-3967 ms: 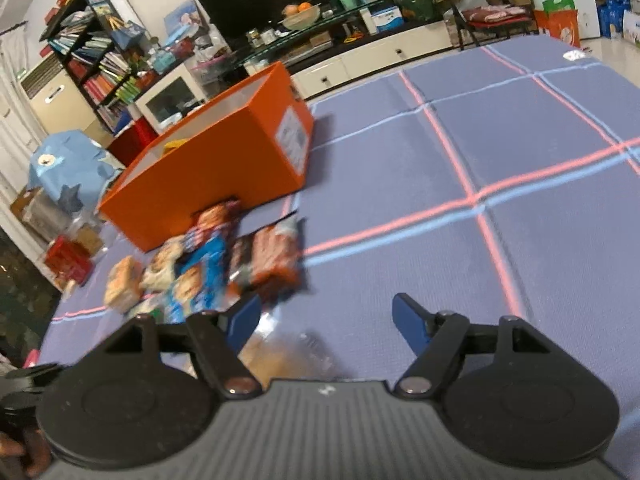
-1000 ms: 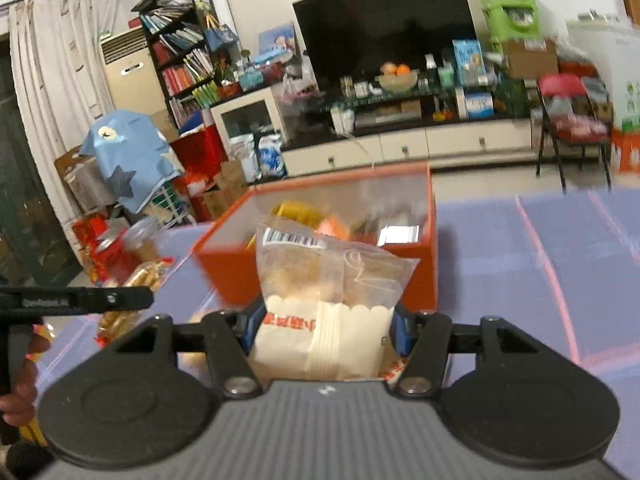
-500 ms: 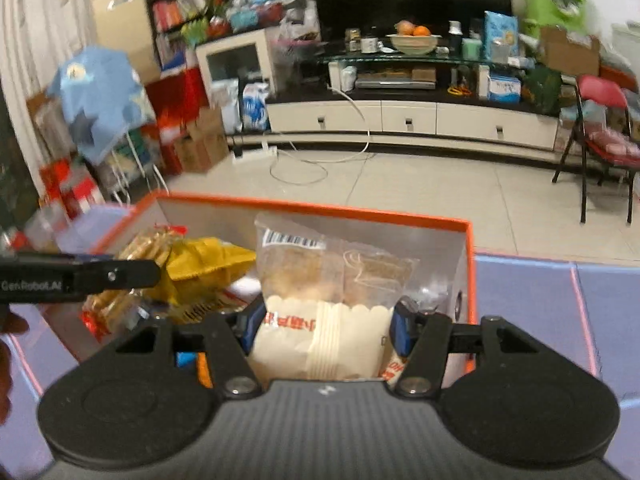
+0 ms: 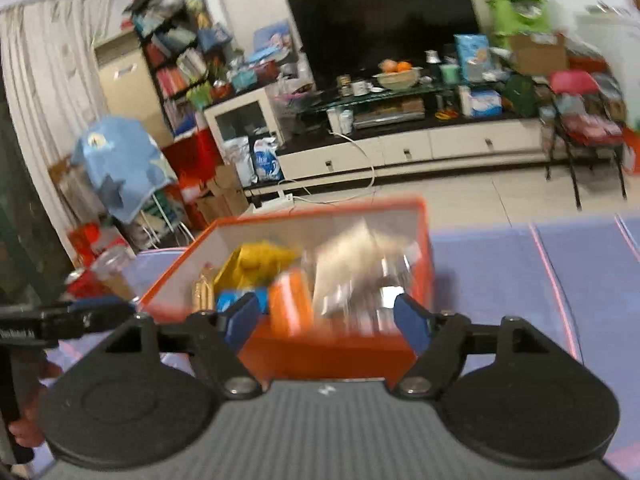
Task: Organize snacks
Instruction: 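Withdraw both grippers from the box toward the remaining snacks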
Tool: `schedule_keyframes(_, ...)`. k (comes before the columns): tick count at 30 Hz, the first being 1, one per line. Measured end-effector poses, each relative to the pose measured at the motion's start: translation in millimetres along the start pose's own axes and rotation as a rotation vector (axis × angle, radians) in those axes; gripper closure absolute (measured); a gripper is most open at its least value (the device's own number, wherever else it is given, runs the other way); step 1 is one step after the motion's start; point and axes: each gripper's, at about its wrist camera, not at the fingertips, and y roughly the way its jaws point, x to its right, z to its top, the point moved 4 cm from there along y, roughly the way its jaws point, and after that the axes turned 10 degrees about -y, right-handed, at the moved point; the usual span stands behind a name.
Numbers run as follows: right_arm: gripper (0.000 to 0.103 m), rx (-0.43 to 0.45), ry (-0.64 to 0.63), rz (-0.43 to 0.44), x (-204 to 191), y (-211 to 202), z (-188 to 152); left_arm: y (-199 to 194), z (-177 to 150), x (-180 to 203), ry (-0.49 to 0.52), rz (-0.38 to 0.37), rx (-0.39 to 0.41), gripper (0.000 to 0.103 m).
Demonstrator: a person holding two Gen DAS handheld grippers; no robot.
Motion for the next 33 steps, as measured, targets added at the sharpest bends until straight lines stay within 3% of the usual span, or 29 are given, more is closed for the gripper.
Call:
schedule_keyframes(5,0.026,-0.058,0.151,-0.079,24,-39,-82,-12,-78,-1,0.004,0.045,-0.12,0.033)
schedule_keyframes(7,0.026,-0.071,0.261,-0.067,39,-42,-88,-12,-101,0,-0.037,0.048,-0.162,0.035)
schedule_keyframes(10,0.026,-0.043,0.255,-0.081,47,-50,-88,-11,-113,11,-0.04,0.032,-0.166,0.037)
schedule_keyframes(13,0.026,-0.039,0.306,-0.055,53,-53,-88,-3,-103,36,0.096,0.017,-0.128,0.037)
schedule_keyframes(16,0.026,-0.041,0.328,-0.002,53,-56,-91,20,-86,54,0.334,0.026,-0.131,0.038)
schedule_keyframes(20,0.026,-0.043,0.318,-0.012,61,-66,-93,49,-86,64,0.626,-0.05,-0.299,0.04)
schedule_keyframes(22,0.026,-0.041,0.323,-0.022,65,-67,-93,58,-90,59,0.679,-0.064,-0.391,0.054)
schedule_keyframes(23,0.026,-0.04,0.323,-0.025,65,-67,-92,58,-89,55,0.657,-0.083,-0.403,0.061)
schedule_keyframes(24,0.026,-0.038,0.321,-0.025,65,-66,-91,57,-88,52,0.63,-0.087,-0.407,0.085)
schedule_keyframes(26,0.026,-0.039,0.305,-0.023,63,-64,-89,51,-88,44,0.546,-0.069,-0.393,0.086)
schedule_keyframes(30,0.026,-0.051,0.227,-0.015,46,-57,-85,21,-103,25,0.366,0.108,-0.3,0.086)
schedule_keyframes(33,0.026,-0.071,0.13,-0.002,24,-47,-83,1,-116,14,0.247,0.185,-0.235,0.082)
